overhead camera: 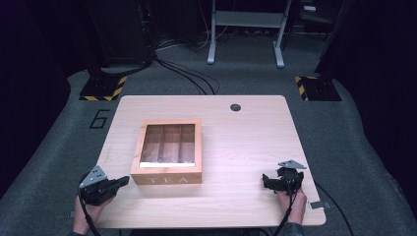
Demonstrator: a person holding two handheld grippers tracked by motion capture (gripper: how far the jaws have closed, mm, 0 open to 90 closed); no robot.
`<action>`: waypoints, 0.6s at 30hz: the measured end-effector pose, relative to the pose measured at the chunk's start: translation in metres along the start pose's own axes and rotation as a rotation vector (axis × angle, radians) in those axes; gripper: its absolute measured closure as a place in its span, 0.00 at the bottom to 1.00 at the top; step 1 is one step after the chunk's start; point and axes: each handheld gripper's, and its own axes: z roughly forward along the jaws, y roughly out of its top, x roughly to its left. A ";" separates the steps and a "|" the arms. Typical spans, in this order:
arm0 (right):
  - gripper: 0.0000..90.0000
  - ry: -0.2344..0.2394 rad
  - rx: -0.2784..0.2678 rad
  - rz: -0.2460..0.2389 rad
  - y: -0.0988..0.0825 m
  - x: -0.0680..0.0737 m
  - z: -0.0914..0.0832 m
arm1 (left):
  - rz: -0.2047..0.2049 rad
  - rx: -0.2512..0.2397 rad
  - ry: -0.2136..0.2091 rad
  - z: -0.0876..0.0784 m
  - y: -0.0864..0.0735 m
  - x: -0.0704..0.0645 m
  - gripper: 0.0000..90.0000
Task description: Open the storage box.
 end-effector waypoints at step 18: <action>0.02 0.001 -0.001 -0.002 0.000 0.000 0.000 | -0.070 -0.028 -0.045 0.005 -0.001 0.007 1.00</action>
